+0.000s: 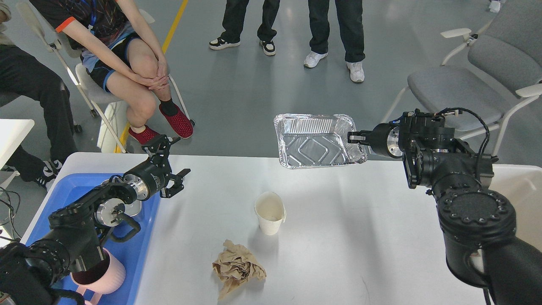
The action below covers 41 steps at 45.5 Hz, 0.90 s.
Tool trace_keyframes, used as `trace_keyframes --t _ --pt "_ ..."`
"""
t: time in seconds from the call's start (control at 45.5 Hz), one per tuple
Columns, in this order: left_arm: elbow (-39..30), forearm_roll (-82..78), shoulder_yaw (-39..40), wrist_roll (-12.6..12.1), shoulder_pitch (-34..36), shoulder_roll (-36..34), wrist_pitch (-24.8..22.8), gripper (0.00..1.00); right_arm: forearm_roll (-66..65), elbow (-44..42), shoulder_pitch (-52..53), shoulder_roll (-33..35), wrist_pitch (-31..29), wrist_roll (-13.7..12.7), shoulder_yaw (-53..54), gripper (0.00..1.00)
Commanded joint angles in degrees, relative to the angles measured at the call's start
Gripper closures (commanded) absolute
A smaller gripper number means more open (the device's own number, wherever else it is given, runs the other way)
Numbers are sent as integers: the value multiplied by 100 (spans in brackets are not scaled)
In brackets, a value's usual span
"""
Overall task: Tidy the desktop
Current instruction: 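Lift the foil tray with the right gripper and hold it up, then raise the left gripper out of the basin and away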
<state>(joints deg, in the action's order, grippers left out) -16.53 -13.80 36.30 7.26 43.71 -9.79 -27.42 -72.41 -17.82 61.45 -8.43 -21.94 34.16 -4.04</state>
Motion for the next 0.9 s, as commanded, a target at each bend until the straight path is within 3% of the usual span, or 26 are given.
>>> trace_keyframes --t 0.0,0.527,0.878 --pt "0 0 0 3 6 12 9 3 86 -12 7 -62 -100 38 -9 100" --pt "0 -9 0 -14 15 13 53 2 157 -90 -168 61 -179 100 -176 100" --pt "9 -9 -9 -49 15 13 70 2 183 -591 -388 87 -310 100 -185 100"
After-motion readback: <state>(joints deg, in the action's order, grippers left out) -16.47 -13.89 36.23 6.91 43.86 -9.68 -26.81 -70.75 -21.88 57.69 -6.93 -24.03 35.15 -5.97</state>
